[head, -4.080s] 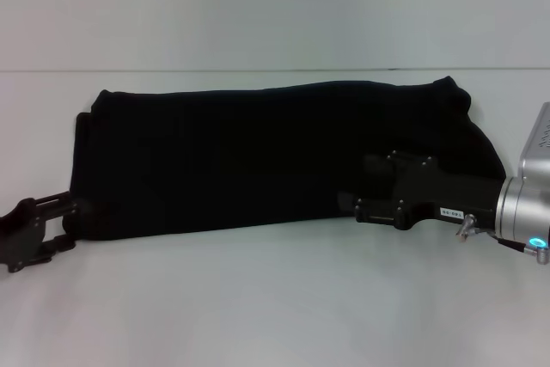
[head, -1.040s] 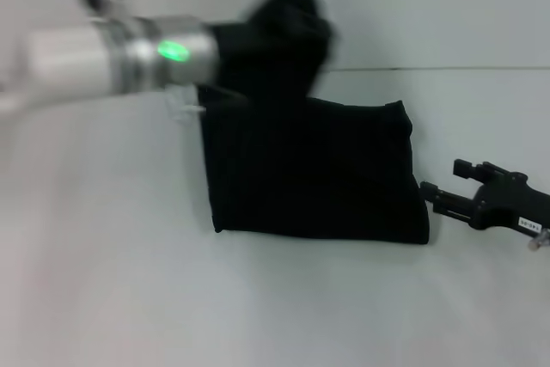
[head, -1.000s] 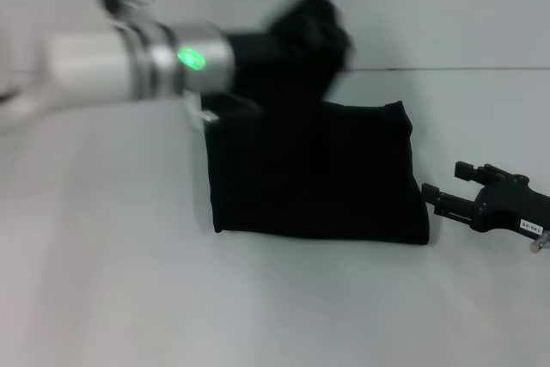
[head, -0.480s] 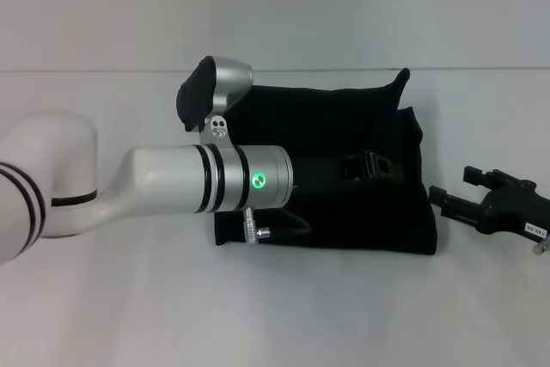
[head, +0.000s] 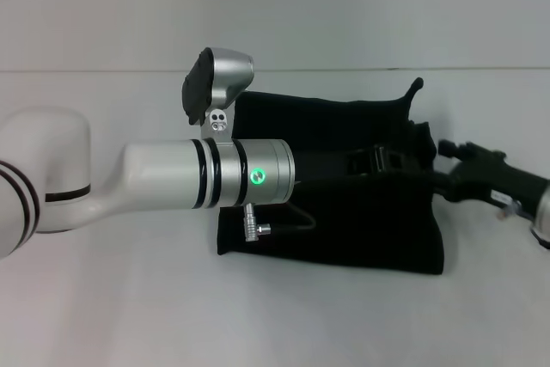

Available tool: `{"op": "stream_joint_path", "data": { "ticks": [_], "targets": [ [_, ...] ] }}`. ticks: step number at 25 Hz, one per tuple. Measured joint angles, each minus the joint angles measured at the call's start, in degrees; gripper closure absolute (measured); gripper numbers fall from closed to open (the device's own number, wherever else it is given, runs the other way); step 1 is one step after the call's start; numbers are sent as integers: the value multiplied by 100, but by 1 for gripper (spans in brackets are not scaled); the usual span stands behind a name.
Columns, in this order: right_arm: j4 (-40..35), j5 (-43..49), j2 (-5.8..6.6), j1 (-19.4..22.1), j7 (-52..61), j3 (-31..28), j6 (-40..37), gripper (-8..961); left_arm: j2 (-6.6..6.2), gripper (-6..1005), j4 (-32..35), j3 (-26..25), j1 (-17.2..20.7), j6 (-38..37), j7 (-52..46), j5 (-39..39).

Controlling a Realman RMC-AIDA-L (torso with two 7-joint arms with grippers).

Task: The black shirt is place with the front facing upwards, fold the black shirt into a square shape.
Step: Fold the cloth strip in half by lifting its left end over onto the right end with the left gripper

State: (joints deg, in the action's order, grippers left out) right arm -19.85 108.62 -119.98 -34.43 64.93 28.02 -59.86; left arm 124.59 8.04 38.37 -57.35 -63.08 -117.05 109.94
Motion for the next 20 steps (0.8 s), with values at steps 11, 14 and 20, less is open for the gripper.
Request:
{"op": "stream_joint_path", "data": {
  "ticks": [11, 14, 20],
  "targets": [
    [153, 5, 10, -397, 19, -3, 494, 113, -17, 954, 109, 2, 222, -208, 12, -9],
    [141, 3, 13, -449, 19, 5, 654, 113, -16, 954, 146, 28, 239, -280, 13, -14],
    [150, -161, -6, -685, 20, -35, 1198, 113, -18, 954, 212, 219, 263, -614, 20, 61]
  ]
}}
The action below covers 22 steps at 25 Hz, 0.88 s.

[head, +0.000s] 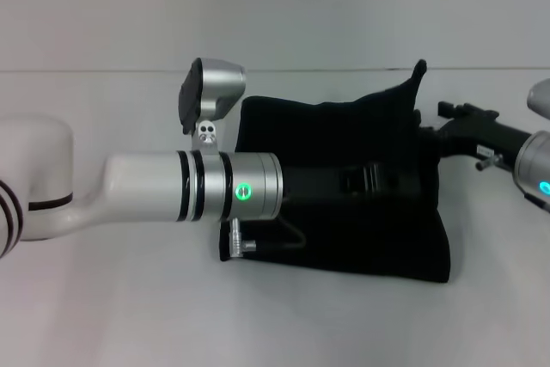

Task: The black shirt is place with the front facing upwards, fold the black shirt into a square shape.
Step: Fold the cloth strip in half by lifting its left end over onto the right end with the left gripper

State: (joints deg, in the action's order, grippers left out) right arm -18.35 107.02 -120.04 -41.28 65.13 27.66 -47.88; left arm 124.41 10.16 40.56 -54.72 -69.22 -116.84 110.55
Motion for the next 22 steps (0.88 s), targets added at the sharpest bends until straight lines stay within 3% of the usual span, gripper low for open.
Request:
{"op": "stream_joint_path", "data": {
  "ticks": [9, 17, 22],
  "targets": [
    [-66, -909, 45, 172, -51, -6, 127, 113, 36, 955, -78, 418, 149, 14, 8, -7],
    [-128, -1500, 60, 441, -61, -126, 147, 114, 41, 934, -378, 391, -73, 308, 257, -141],
    [-144, -1636, 65, 670, -47, -430, 49, 114, 39, 912, -443, 383, -127, -130, 609, -344]
  ]
}}
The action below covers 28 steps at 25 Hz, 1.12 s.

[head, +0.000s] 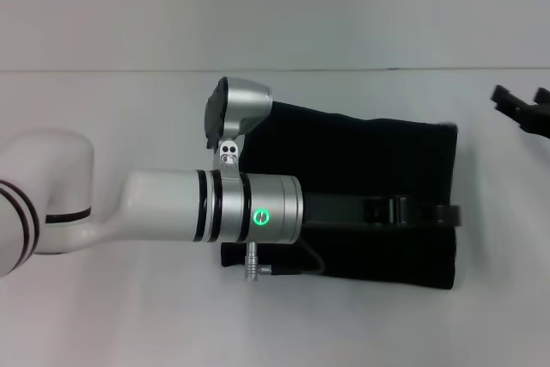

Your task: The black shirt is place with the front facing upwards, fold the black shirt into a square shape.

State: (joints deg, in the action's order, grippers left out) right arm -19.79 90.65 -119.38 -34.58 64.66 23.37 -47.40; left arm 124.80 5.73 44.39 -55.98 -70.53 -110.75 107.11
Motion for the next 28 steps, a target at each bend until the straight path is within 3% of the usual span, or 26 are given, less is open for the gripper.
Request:
{"op": "stream_joint_path", "data": {
  "ticks": [1, 7, 12, 15, 18, 22, 28],
  "targets": [
    [0, -32, 1, 33, 12, -62, -23, 114, 0, 908, 1, -1, 0, -129, 37, -48],
    [40, -393, 17, 307, 120, -249, -459, 114, -46, 644, 149, -174, 188, -1108, 42, -464],
    [14, 73, 177, 599, 325, 114, -2137, 114, -94, 463, 982, -263, 866, -1295, -13, -631],
    [-11, 659, 236, 681, 109, 424, -3157, 114, -215, 226, 1280, -300, 1224, -970, -134, -632],
    [-20, 1289, 230, 668, -263, 644, -3656, 114, -449, 174, 1295, -314, 1449, -591, -303, -634],
    [-20, 1787, 156, 614, -450, 723, -3405, 114, -631, 104, 1295, -357, 1636, -378, -397, -636],
    [-19, 2054, 111, 542, -299, 771, -2290, 114, -745, 34, 1287, -371, 1681, -384, -400, -646]
  ]
}}
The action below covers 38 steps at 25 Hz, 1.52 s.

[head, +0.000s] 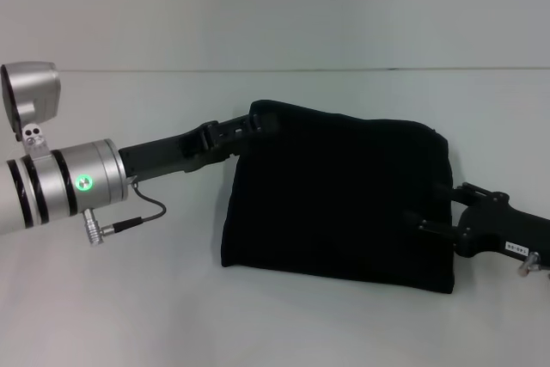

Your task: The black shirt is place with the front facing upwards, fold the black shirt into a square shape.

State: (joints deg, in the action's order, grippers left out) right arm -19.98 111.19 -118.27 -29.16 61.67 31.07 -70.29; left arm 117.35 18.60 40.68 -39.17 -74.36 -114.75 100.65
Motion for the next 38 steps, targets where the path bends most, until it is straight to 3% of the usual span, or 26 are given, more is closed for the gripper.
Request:
{"op": "stream_joint_path", "data": {
  "ticks": [12, 18, 21, 25, 28, 33, 38],
  "targets": [
    [3, -2, 71, -36, 416, -70, 609, 115, -61, 33, 27, 54, -58, 74, -56, 90],
    [-392, -27, 147, 78, 1496, -458, 403, 115, -152, 33, 6, 54, -56, 166, -163, 104],
    [-611, -22, 288, 182, 2254, -616, -6, 115, -226, 34, 1, 146, -44, 624, -822, 271],
    [-637, 280, 687, 255, 3342, -490, -892, 115, -325, 34, -14, 449, -106, 955, -1859, 612],
    [-631, 814, 861, 246, 3599, -428, -1496, 116, -401, 34, -3, 761, -204, 1035, -2337, 767],
    [-729, 1305, 857, 271, 3492, -427, -1912, 116, -440, 33, -42, 1049, -359, 1271, -2501, 833],
    [-731, 1364, 794, 271, 3098, -426, -1974, 115, -396, 33, -43, 1230, -510, 1361, -2600, 1026]
  ]
}}
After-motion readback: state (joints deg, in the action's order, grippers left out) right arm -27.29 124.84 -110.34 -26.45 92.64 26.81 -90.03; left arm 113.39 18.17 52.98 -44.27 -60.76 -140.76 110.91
